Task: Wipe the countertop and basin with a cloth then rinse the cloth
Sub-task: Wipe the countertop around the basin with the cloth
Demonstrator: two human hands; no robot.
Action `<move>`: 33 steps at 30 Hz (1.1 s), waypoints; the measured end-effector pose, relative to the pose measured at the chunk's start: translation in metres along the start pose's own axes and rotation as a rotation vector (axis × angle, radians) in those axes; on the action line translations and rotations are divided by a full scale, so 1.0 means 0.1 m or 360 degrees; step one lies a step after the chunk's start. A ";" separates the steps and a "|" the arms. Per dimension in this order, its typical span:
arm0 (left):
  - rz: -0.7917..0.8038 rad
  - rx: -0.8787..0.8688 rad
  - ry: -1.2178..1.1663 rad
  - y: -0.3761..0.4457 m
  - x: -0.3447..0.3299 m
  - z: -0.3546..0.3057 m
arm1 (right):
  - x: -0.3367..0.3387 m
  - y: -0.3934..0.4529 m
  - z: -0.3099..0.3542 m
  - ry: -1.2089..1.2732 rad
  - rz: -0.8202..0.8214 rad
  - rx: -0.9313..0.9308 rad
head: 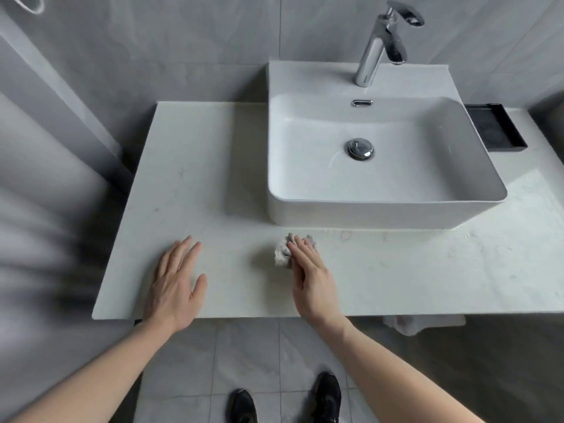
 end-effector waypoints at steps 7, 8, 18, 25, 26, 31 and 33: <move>-0.0027 0.0370 0.0183 -0.15 0.36 1.05 | -0.60 -0.08 0.09 -0.0429 0.0089 0.0102; -0.0025 0.0423 0.0168 -0.16 0.37 1.14 | -0.60 -0.08 0.07 -0.0440 0.0109 0.0102; -0.0138 0.0603 -0.0066 -0.20 0.39 1.20 | -1.01 0.28 0.86 -0.0215 0.0223 0.0223; -0.0150 0.0620 -0.0065 -0.20 0.39 1.24 | -1.94 0.48 1.41 -0.0570 0.0508 0.0433; -0.0144 0.0618 -0.0062 -0.19 0.38 1.25 | -1.93 0.47 1.37 -0.0613 0.0504 0.0464; -0.0117 0.0615 -0.0068 -0.18 0.35 1.27 | -1.30 0.36 0.83 -0.0554 0.0241 0.0344; -0.0106 0.0612 -0.0077 -0.18 0.35 1.27 | -0.91 0.27 0.52 -0.0539 0.0120 0.0255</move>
Point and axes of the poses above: each hand's wrist, its own y-axis towards the middle knuckle, its own x-axis out of the back of the hand, z = x × y, the point moved 9 cm from there along y, towards the middle knuckle, and after that the axes turned 9 degrees about -x, right-handed, at the moved point
